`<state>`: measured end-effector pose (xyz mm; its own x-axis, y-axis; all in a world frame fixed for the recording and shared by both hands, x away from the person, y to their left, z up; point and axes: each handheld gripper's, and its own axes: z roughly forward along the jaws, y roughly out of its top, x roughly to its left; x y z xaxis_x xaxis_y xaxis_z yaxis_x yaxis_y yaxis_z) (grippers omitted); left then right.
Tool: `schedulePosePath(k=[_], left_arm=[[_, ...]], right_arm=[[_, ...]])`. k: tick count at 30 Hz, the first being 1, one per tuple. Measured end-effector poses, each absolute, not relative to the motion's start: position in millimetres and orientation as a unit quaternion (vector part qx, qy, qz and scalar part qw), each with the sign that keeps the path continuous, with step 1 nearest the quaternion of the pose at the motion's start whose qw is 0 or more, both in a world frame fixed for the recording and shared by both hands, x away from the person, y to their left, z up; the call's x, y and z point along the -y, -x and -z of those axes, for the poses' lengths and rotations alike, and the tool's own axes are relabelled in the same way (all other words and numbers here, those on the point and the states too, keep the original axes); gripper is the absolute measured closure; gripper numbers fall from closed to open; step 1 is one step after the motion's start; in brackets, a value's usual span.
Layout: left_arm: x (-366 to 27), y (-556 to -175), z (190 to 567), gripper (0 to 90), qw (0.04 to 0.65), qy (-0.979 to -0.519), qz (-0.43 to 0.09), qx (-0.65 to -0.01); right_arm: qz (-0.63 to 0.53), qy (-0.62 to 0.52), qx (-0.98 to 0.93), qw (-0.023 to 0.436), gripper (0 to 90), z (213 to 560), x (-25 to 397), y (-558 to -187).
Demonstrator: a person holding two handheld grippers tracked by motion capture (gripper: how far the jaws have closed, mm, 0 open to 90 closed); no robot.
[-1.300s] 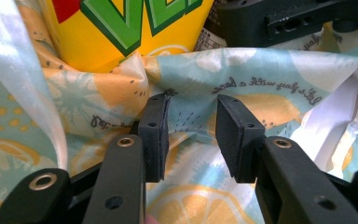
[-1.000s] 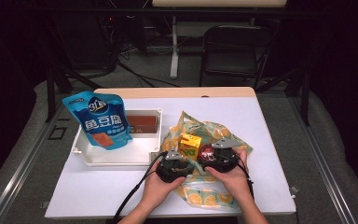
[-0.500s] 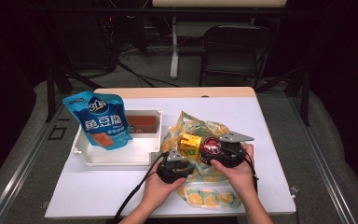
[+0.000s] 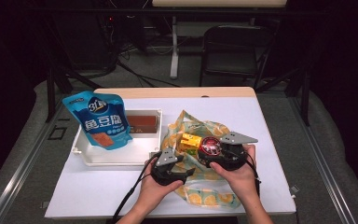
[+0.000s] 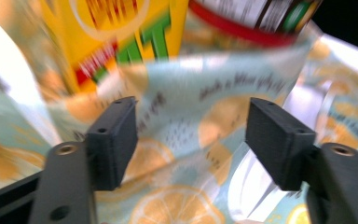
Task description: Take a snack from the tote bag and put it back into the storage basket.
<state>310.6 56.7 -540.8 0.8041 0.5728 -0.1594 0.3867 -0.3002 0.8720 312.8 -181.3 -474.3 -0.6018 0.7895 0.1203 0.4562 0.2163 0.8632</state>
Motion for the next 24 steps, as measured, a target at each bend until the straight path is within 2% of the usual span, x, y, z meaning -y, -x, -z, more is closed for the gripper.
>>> schedulePosePath(k=[3, 6, 15, 24], left_arm=[[-63, -306, 530, 23.5, 0.525, -0.792, -0.105, -0.295], [-64, -302, 523, 21.4, 0.536, -0.785, -0.110, -0.289], [-48, -296, 512, 15.6, 0.544, -0.789, -0.115, -0.261], [-38, -297, 518, 15.4, 0.551, -0.787, -0.114, -0.253]], right_arm=[[-0.474, -0.409, -0.760, 0.177, 25.1, 471, 180, -310], [-0.475, -0.408, -0.759, 0.177, 25.1, 464, 179, -308], [-0.474, -0.401, -0.766, 0.168, 25.1, 457, 166, -298], [-0.473, -0.388, -0.776, 0.155, 25.1, 458, 150, -292]])
